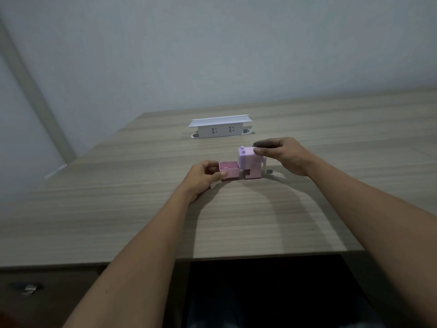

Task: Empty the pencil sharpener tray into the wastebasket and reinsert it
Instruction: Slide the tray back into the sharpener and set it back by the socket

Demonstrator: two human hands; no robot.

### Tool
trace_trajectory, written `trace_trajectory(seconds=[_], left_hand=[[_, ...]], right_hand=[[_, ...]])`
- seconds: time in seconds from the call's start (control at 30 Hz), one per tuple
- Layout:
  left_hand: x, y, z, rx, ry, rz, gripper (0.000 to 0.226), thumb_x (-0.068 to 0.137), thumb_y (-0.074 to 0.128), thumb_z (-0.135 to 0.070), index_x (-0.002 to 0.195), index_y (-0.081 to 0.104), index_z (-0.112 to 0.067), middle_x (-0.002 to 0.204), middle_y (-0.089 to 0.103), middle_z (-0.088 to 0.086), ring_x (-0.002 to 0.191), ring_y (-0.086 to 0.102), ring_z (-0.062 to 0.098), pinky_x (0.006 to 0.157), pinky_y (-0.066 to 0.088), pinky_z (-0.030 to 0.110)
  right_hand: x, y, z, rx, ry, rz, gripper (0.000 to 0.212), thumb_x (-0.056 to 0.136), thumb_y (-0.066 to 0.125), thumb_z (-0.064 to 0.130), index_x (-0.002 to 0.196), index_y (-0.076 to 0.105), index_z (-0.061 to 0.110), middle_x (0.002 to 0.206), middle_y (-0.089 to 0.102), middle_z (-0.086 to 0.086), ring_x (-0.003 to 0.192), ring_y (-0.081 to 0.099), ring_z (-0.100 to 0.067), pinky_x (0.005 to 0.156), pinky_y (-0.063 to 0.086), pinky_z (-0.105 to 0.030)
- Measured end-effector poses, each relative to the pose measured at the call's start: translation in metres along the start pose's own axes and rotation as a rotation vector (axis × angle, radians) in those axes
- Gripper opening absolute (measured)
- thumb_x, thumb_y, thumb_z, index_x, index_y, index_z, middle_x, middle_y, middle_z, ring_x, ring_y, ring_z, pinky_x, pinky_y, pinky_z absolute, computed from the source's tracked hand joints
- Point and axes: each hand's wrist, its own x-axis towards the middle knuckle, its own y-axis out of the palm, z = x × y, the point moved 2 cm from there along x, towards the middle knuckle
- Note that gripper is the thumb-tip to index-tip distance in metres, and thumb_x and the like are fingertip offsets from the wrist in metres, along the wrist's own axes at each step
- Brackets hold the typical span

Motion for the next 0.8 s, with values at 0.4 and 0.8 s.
trace_trajectory(seconds=[0.4,0.8], left_hand=[[0.001,0.006,-0.004,0.079,-0.034,-0.01,0.054,0.087,0.077,-0.008,0.136,0.057,0.004,0.124,0.069,0.022,0.101,0.064,0.02,0.079,0.054,0.018],[0.006,0.026,-0.006,0.061,-0.018,0.004,0.056,0.085,0.079,-0.009,0.135,0.058,0.002,0.116,0.073,0.014,0.104,0.07,0.025,0.095,0.059,0.033]], right_hand=[[0.001,-0.005,-0.003,0.004,-0.006,-0.003,0.042,0.079,0.084,0.027,0.117,0.075,0.013,0.118,0.075,0.005,0.115,0.063,-0.002,0.103,0.04,-0.023],[0.005,0.001,-0.01,0.053,-0.005,-0.023,0.047,0.082,0.081,0.022,0.125,0.07,0.006,0.123,0.072,-0.002,0.118,0.062,-0.01,0.105,0.041,-0.025]])
